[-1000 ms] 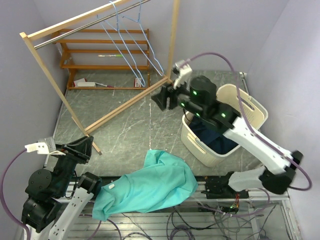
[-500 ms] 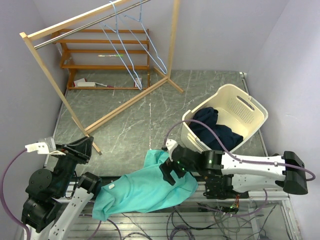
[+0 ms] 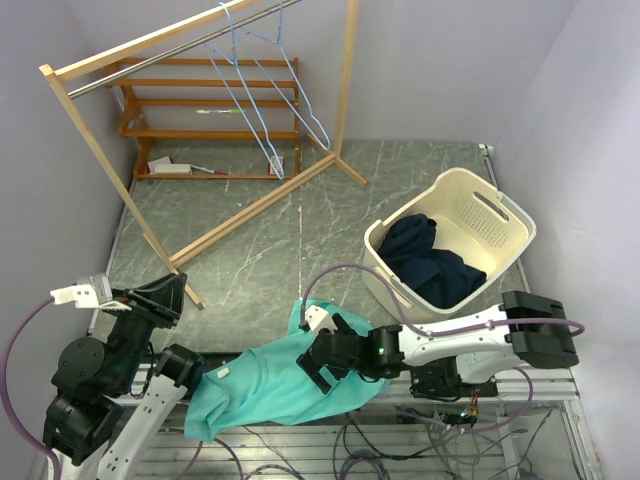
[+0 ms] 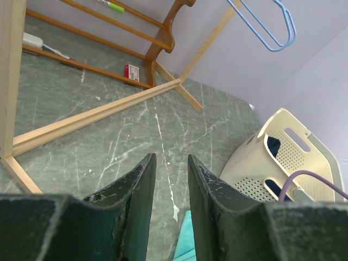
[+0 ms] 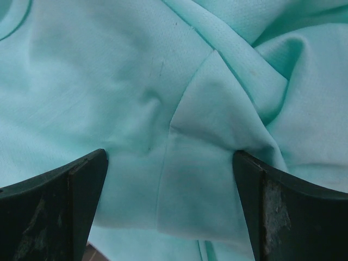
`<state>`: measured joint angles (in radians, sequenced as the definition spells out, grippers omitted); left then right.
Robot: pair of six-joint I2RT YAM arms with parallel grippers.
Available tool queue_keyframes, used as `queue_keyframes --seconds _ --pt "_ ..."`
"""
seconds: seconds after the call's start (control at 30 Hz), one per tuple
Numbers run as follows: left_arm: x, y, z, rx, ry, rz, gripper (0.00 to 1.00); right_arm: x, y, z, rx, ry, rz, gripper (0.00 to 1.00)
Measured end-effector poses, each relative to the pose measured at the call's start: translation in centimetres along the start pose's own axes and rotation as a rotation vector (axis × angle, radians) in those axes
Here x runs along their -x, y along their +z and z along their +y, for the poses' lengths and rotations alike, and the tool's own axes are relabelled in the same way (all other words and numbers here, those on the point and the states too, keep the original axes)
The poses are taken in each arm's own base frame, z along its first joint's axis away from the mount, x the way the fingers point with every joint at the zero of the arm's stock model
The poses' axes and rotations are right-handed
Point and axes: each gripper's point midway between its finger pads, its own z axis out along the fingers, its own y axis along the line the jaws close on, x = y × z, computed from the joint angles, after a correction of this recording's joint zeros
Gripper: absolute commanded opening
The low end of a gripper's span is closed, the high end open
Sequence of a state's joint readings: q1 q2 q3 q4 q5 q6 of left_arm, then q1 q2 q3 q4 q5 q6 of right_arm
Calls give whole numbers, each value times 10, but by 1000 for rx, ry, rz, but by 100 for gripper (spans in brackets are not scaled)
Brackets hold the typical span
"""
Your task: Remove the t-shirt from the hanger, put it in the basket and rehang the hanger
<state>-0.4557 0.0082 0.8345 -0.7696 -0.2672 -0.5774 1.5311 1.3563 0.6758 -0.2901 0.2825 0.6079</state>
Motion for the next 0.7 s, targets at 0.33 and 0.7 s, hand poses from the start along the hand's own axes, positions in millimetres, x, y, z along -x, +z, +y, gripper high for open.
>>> queue_keyframes --seconds 0.33,0.7 --pt "0 0 0 0 -3 2 37 11 36 8 -15 -21 42 19" --pt "-1 0 0 1 -2 6 37 91 7 -25 86 131 -48 0"
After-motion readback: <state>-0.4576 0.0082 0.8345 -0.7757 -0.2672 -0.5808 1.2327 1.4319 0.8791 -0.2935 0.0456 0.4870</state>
